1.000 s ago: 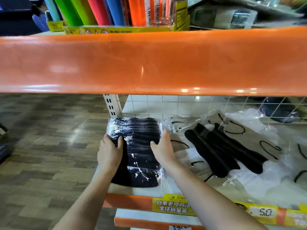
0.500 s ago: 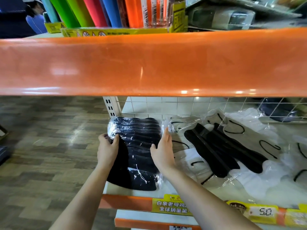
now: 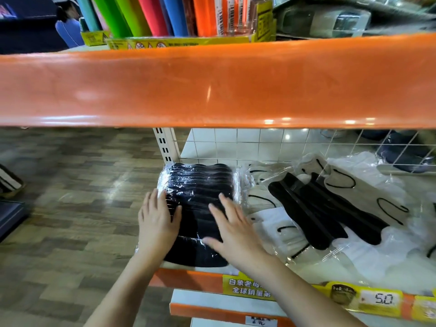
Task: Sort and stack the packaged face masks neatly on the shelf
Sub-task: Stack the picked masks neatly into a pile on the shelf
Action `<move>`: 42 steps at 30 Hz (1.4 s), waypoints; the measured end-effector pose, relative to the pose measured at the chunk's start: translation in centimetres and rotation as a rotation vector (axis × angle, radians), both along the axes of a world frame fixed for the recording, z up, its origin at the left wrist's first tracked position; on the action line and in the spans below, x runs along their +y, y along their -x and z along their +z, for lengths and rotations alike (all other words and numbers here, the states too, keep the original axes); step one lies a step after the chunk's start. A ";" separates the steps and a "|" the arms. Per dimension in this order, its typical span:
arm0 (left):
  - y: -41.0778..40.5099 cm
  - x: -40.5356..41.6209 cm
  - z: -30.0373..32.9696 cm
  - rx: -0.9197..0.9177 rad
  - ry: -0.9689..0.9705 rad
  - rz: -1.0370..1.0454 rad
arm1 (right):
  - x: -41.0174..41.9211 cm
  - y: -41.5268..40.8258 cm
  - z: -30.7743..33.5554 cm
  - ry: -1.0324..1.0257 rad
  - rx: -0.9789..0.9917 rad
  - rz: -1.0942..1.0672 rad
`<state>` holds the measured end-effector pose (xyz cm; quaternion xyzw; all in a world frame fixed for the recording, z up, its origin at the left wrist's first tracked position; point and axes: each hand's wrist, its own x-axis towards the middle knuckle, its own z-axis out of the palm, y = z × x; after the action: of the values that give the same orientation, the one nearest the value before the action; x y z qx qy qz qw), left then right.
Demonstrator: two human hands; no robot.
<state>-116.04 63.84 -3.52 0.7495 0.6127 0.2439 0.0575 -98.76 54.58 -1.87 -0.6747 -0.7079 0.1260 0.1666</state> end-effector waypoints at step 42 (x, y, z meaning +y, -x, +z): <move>-20.4 -12.4 0.0 -0.360 0.275 -0.541 | -7.9 -12.9 -3.0 -0.304 -0.217 -0.487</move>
<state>-95.60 51.44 -3.52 0.8148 0.3993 0.2631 0.3277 -85.90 46.67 -4.84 -0.8013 -0.5498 -0.0976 0.2145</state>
